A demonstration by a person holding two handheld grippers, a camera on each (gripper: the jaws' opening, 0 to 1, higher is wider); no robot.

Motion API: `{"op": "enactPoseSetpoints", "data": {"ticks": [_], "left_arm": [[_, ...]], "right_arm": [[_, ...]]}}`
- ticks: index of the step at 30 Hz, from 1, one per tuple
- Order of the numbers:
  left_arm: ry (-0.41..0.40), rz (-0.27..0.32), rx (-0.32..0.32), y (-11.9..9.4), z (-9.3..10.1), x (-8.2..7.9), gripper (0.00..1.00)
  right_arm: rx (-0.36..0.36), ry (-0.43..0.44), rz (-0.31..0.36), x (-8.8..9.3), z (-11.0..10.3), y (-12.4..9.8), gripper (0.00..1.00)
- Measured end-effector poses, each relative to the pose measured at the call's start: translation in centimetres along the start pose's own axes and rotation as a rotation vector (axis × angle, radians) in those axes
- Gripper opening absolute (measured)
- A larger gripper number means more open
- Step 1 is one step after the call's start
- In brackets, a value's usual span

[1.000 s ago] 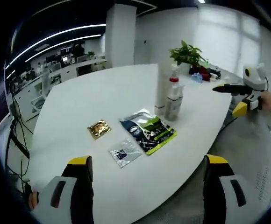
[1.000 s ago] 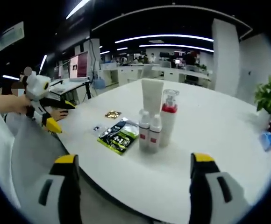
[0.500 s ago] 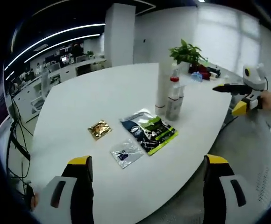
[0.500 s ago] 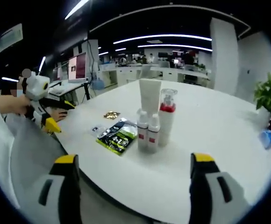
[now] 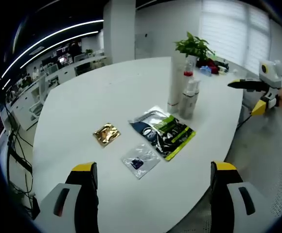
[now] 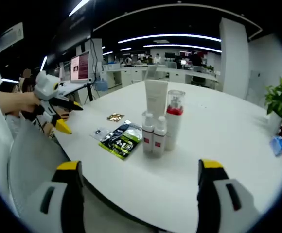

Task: Arrange the skincare products in the storage area until every visible bottle or jar stands upright without overlapping.

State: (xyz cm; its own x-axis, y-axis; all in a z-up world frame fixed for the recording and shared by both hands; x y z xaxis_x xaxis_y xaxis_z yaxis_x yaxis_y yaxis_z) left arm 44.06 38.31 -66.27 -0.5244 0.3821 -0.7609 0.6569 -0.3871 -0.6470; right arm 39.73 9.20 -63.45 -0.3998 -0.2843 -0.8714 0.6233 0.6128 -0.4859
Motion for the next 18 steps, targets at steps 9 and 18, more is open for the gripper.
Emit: {"op": "enactPoseSetpoints", "data": {"ticks": [9, 18], "left_arm": [[0.085, -0.064, 0.007, 2.7, -3.4, -0.5, 0.92], [0.173, -0.117, 0.032, 5.8, -6.3, -1.4, 0.87]], "right_arm": [[0.009, -0.010, -0.029, 0.3, 0.1, 0.2, 0.99], [0.024, 0.008, -0.037, 0.5, 0.5, 0.2, 0.99]]}}
Point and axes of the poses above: the point that each gripper's makers call its tool centre point, and the gripper's own axes: y roughly forward along the fingers, z roughly to its right, x roughly out of its underside, the point moved 4 cm from there along -y, roughly backward along the fingers, and after that the axes turned 8 degrees about -x, right-handed, at the moved point
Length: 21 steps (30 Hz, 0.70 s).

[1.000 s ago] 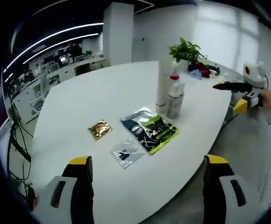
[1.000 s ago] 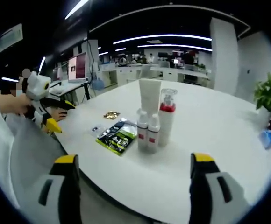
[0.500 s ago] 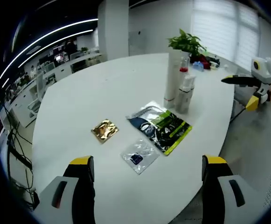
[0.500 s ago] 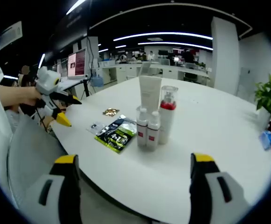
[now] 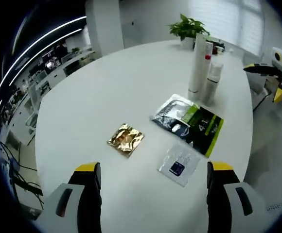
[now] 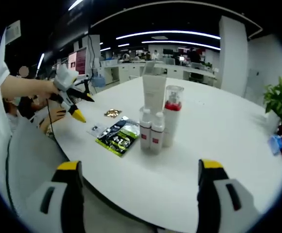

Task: Arrange the skincare products in the storage area until every visible bottle or jar stands upright without overlapping.

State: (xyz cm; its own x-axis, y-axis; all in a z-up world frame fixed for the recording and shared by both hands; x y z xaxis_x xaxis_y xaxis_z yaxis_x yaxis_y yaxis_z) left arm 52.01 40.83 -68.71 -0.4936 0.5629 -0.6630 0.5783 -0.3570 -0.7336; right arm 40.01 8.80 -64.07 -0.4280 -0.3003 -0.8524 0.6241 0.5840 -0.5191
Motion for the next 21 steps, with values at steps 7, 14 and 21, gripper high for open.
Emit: {"op": "enactPoseSetpoints", "data": {"ticks": [7, 14, 21], "left_arm": [[0.052, -0.033, 0.021, 2.2, -1.9, -0.6, 0.84], [0.104, -0.067, 0.055, 4.4, -3.0, -1.0, 0.80], [0.153, -0.107, 0.092, 6.1, -3.6, -1.1, 0.76]], "right_arm": [[0.016, 0.014, -0.007, 0.2, 0.4, 0.0, 0.99], [0.033, 0.025, -0.009, 0.3, 0.6, -0.1, 0.99], [0.038, 0.029, -0.019, 0.4, 0.7, 0.0, 0.99]]}}
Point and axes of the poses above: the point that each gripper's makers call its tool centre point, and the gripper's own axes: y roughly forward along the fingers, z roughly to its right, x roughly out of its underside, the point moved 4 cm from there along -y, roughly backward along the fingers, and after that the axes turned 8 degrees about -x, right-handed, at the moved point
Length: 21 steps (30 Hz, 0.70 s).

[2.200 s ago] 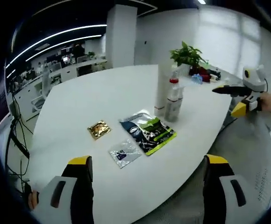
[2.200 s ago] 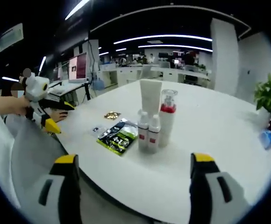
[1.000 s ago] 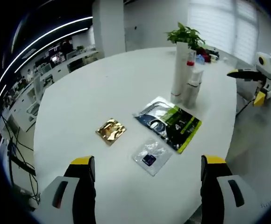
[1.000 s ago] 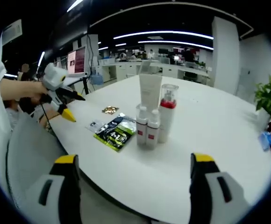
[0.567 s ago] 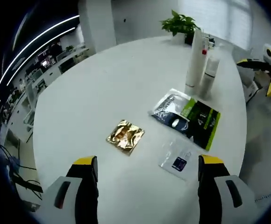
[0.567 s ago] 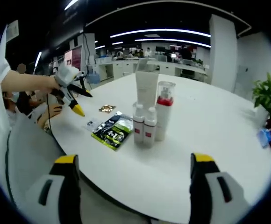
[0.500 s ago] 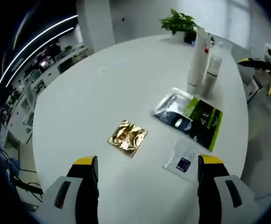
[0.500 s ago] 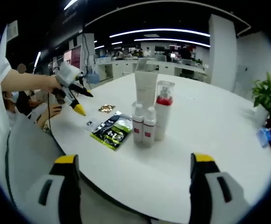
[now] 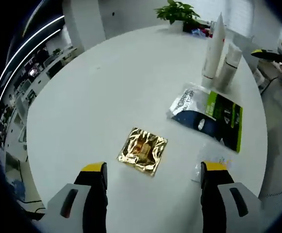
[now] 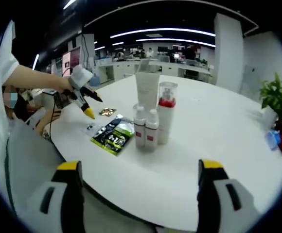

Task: Arrange the skincare products in the storage area until every visible bottle or jar stands upright without overlapping.

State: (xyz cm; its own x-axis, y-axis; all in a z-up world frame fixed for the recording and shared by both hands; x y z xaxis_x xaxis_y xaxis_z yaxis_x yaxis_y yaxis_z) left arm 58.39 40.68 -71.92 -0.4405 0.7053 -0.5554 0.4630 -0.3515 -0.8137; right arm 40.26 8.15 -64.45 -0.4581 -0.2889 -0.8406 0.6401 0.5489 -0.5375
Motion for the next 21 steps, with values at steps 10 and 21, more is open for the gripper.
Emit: {"op": "enactPoseSetpoints", "data": {"ticks": [10, 21], "left_arm": [[0.067, -0.057, 0.052, 2.0, -0.9, -0.3, 0.68], [0.103, -0.081, 0.093, 3.1, -0.9, -0.9, 0.60]], "right_arm": [[0.006, 0.004, -0.009, 0.1, 0.0, 0.0, 0.99], [0.011, 0.011, -0.009, 0.1, 0.1, 0.0, 0.99]]}}
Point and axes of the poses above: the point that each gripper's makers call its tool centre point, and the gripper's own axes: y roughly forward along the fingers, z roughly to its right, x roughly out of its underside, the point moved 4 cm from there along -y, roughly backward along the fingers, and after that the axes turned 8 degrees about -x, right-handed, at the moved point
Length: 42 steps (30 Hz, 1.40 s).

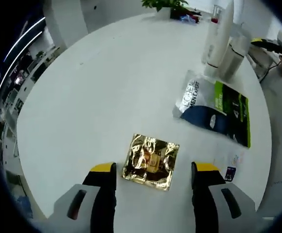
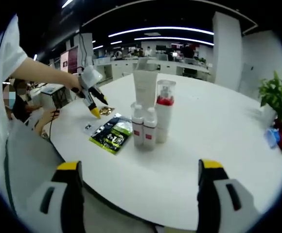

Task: Arrange the skincare products in the storage area until every visible bottle or jar stands upright without overlapping.

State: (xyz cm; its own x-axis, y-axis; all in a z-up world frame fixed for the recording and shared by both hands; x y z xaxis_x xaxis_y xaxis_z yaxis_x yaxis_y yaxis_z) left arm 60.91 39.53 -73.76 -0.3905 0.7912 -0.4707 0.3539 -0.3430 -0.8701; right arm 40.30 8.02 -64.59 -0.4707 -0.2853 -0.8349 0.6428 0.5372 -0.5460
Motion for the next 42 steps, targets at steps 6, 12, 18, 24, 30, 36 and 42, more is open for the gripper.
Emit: {"op": "enactPoseSetpoints", "data": {"ticks": [6, 12, 18, 24, 30, 36, 42], "left_arm": [[-0.005, -0.002, 0.026, -0.1, 0.1, -0.2, 0.50], [-0.023, 0.007, 0.018, -0.2, -0.4, -0.2, 0.38], [-0.013, 0.004, 0.040, -0.6, 0.2, -0.5, 0.18], [0.035, -0.012, 0.041, -0.7, 0.9, -0.5, 0.08], [0.022, -0.033, 0.050, -0.7, 1.3, -0.3, 0.37], [0.032, -0.034, 0.063, -0.1, 2.1, -1.2, 0.46], [0.094, -0.075, 0.063, 0.5, 2.8, -1.5, 0.48]], "right_arm": [[0.003, 0.002, 0.001, 0.0, 0.0, 0.0, 0.99], [0.004, 0.001, 0.001, 0.0, 0.0, 0.0, 0.99], [0.005, 0.001, 0.002, -0.1, 0.0, 0.0, 0.99], [0.004, 0.001, 0.005, -0.1, 0.0, 0.0, 0.99], [0.007, 0.002, 0.007, -0.1, 0.1, -0.1, 0.99], [0.007, 0.002, 0.007, 0.0, 0.2, -0.1, 0.99], [0.011, 0.006, 0.006, 0.0, 0.2, -0.1, 0.99]]}}
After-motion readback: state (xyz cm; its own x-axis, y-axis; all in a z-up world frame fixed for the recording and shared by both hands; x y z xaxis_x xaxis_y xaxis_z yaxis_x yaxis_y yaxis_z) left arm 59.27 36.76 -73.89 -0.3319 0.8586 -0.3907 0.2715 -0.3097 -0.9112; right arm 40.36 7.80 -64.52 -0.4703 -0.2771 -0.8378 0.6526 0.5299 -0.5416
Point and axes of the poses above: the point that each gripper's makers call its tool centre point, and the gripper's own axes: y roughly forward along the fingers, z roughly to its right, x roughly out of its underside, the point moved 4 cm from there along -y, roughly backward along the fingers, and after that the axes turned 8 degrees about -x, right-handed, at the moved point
